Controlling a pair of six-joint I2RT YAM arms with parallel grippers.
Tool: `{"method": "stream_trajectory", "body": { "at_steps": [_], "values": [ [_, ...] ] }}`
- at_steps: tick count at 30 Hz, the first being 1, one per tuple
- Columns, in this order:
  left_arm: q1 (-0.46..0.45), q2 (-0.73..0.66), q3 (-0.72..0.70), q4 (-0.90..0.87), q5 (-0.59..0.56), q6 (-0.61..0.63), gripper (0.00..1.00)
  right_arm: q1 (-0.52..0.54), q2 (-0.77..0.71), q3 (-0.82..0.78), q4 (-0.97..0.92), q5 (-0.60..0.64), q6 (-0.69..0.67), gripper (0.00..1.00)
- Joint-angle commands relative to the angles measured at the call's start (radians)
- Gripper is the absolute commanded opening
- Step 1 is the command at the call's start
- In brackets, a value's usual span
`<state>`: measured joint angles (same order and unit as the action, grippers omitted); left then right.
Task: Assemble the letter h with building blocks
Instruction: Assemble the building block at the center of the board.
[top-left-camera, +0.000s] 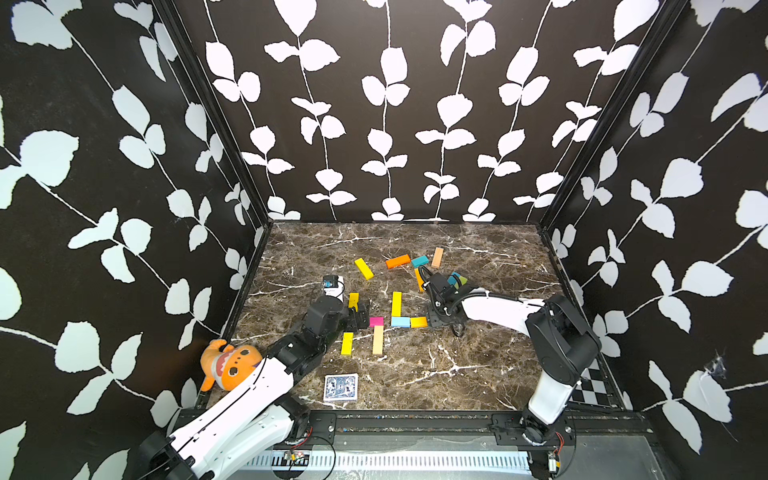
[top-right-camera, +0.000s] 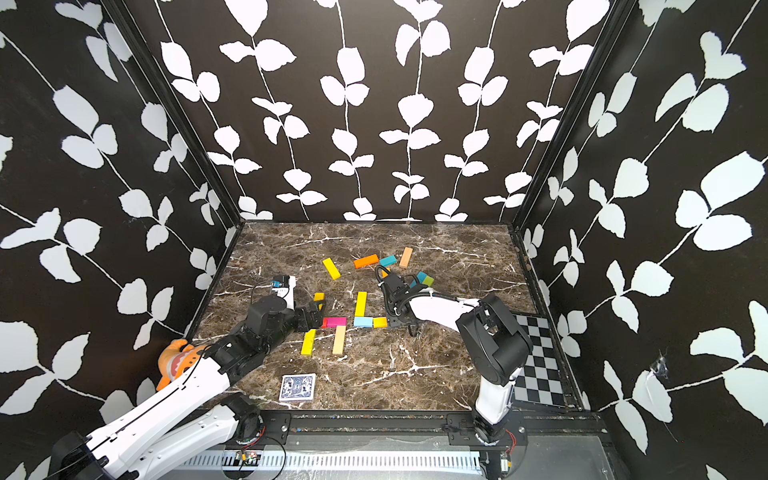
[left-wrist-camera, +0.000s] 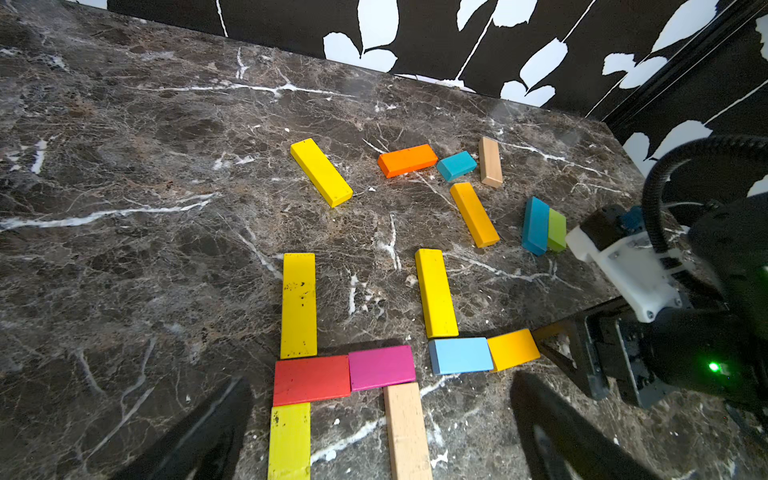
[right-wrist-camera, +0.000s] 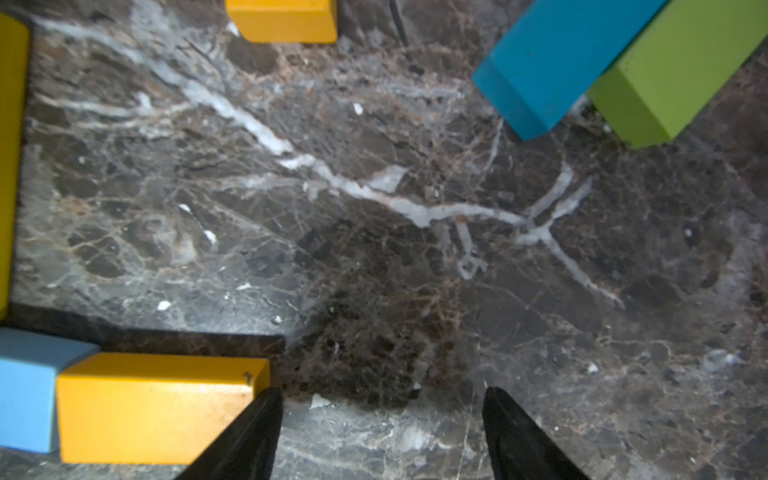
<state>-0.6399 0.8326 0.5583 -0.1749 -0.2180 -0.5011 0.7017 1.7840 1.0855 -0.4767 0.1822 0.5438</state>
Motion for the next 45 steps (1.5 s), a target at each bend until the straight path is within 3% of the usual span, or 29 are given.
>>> {"method": "stream_trajectory", "body": {
  "at_steps": [1, 27, 35, 39, 45],
  "values": [
    [-0.003, -0.01, 0.026, -0.01, -0.007, 0.008, 0.99, 0.006, 0.005, 0.011, -0.042, 0.055, 0.03, 0.76],
    [-0.002, -0.002, 0.018, 0.002, -0.007, 0.007, 0.99, 0.048, -0.004, -0.013, -0.027, -0.005, 0.065, 0.75],
    [-0.002, 0.004, 0.018, 0.002, -0.003, 0.01, 0.99, 0.052, -0.029, -0.031, -0.038, 0.035, 0.091, 0.76],
    [-0.002, 0.031, 0.023, 0.026, 0.03, 0.014, 0.99, 0.043, -0.091, -0.059, -0.008, 0.073, 0.102, 0.79],
    [-0.002, 0.17, 0.064, 0.094, 0.171, 0.006, 0.99, 0.013, -0.175, -0.126, 0.14, -0.012, 0.069, 0.81]
  ]
}}
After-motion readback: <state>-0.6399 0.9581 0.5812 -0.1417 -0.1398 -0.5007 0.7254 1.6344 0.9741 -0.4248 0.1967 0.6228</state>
